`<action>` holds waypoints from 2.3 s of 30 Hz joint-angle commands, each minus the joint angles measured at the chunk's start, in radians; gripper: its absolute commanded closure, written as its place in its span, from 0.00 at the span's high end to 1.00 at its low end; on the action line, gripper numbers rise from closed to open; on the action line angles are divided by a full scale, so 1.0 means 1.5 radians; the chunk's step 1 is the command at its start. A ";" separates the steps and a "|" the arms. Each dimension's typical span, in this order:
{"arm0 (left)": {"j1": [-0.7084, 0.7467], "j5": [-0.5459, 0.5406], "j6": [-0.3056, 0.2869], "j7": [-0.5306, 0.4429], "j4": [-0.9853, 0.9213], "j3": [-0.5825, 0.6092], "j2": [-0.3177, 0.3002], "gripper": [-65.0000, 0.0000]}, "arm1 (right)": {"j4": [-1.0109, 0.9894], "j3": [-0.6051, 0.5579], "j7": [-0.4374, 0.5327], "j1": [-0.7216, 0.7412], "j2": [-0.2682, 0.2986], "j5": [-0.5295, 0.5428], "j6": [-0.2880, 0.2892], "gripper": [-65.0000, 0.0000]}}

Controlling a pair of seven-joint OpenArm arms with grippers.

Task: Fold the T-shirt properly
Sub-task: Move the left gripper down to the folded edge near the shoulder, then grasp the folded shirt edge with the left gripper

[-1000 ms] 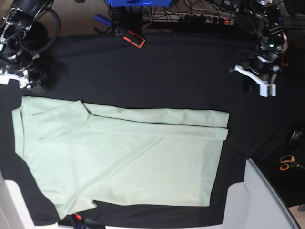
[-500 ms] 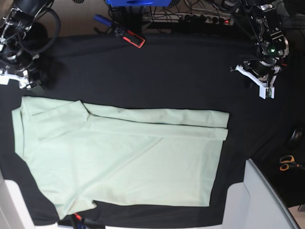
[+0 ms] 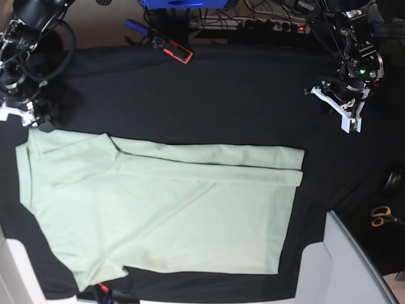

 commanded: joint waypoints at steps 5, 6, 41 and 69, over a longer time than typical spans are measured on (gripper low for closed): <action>-0.002 -0.010 -0.001 -0.012 0.008 -0.004 -0.004 0.41 | -0.003 0.004 0.008 0.028 0.029 0.015 0.002 0.56; -0.002 -0.030 -0.001 -0.012 0.008 -0.004 -0.004 0.46 | -0.010 0.005 0.008 0.035 0.035 0.015 0.002 0.56; -0.004 -0.115 -0.001 -0.012 0.008 -0.085 -0.015 0.50 | -0.246 0.060 0.044 0.161 0.107 0.012 0.006 0.51; -0.101 -0.121 -0.001 -0.009 -0.005 -0.083 0.041 0.68 | -0.247 0.060 0.039 0.163 0.102 0.012 0.003 0.00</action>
